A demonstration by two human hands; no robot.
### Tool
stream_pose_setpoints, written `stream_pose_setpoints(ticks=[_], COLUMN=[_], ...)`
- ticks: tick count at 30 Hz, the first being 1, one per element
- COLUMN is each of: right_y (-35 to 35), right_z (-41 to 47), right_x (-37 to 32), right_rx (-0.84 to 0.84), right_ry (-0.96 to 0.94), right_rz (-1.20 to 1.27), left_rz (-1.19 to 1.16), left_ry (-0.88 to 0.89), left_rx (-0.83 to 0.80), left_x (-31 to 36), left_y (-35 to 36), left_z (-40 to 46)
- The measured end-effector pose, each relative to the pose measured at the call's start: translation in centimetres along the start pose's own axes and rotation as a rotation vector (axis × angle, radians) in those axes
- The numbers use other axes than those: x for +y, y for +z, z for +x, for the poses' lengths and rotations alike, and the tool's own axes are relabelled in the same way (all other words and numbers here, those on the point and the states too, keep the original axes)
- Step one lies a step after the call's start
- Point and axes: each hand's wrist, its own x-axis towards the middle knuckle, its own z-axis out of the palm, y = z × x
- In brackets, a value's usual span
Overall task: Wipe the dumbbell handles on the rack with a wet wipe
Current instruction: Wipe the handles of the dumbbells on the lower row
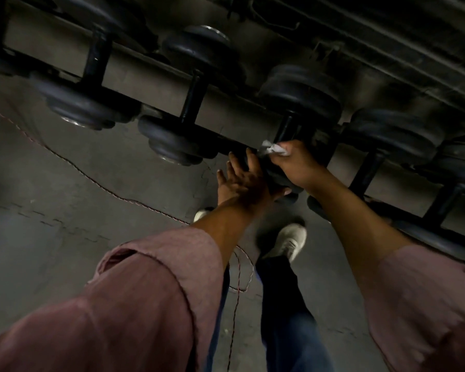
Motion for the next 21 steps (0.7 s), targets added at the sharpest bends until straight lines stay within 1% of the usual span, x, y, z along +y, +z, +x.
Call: stream_pose_setpoints(ticks=[2,7,9,11,15,17,19,21], right_y=[0.0,-1.8,-2.9,-4.2,-7.3,-9.0,-10.7,-12.3], right_z=[0.1,-0.9,-1.1,-1.4,-3.0,-4.1,-4.9,-5.6], right_x=[0.6,1.2,2.1,3.6,6.7,8.2,10.0,11.7], right_rx=[0.013,-0.017,-0.03,-0.033,0.068,0.131,0.179,0.199], right_ry=[0.011,0.029,0.058,0.044,-0.007,-0.024,-0.016,0.004], right_rz=[-0.01,-0.007,-0.018,-0.018,0.039,0.062,0.063,0.059], left_rz=[0.0,0.062,0.081,0.14,0.476,0.579,0.594,0.495], left_ry=[0.0,-0.005,-0.019,-0.018,0.087,0.146,0.221,0.291], left_rx=[0.011,0.046,0.055,0.052,0.154,0.174,0.162,0.185], left_x=[0.0,-0.5,-0.4,-0.2,0.5,2.0,4.4,7.4], left_y=[0.0,0.7,0.7,0.4,0.0,0.4,1.8,3.9], left_z=[0.1,0.5,0.7,0.6,-0.4,-1.4,-2.6,-3.5])
